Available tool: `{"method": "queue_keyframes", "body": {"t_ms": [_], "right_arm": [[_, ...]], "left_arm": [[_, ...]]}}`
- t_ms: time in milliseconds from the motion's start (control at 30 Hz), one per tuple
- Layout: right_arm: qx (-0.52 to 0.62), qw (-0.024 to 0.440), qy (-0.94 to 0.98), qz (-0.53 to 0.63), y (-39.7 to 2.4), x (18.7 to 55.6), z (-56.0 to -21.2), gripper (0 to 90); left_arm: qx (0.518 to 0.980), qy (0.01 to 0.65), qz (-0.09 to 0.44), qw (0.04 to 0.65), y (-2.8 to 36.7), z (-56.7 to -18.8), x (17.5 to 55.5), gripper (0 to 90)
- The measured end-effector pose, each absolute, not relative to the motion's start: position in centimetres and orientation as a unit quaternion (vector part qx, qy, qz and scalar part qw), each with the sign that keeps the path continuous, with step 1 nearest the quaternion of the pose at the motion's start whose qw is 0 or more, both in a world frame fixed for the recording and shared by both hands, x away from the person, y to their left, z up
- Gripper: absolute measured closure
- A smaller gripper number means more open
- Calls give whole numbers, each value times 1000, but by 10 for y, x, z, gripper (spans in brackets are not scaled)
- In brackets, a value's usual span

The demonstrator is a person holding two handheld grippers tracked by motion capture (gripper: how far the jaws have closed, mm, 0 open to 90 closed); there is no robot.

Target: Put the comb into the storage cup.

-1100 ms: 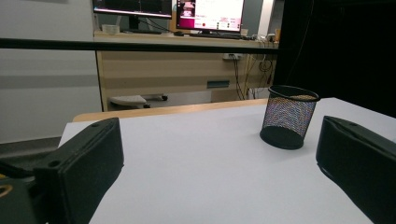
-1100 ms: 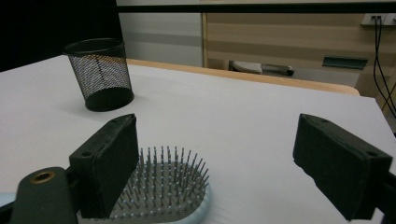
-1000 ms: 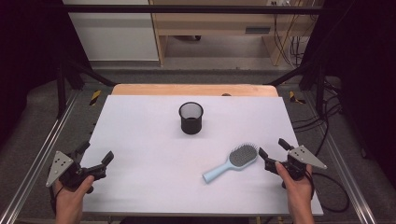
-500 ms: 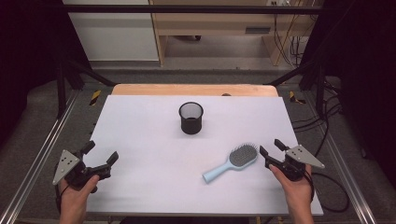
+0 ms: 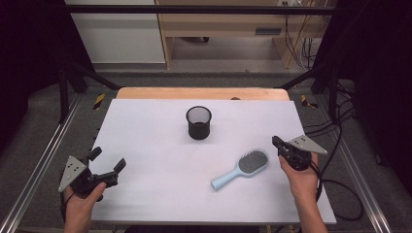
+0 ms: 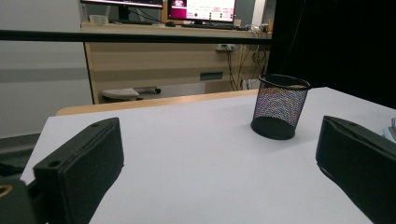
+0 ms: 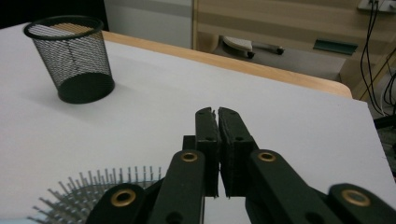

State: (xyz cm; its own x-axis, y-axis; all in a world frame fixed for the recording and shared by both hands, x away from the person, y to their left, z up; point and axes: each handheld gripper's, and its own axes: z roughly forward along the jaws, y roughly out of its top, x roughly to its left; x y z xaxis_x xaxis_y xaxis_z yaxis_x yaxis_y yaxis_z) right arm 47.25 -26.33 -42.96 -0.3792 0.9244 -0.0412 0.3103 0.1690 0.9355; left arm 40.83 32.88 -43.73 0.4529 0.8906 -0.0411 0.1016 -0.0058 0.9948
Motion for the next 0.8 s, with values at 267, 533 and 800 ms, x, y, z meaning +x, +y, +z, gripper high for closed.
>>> {"method": "queue_keyframes", "body": {"t_ms": [267, 533, 800], "right_arm": [[472, 318, 690, 447, -269, 488, -445, 900], [480, 279, 716, 423, -268, 497, -467, 900], [486, 258, 734, 398, -265, 500, -477, 900]], "left_arm": [[624, 399, 338, 581, 329, -438, 409, 12], [624, 398, 334, 584, 329, -437, 410, 15], [626, 400, 334, 580, 329, -437, 411, 16]]}}
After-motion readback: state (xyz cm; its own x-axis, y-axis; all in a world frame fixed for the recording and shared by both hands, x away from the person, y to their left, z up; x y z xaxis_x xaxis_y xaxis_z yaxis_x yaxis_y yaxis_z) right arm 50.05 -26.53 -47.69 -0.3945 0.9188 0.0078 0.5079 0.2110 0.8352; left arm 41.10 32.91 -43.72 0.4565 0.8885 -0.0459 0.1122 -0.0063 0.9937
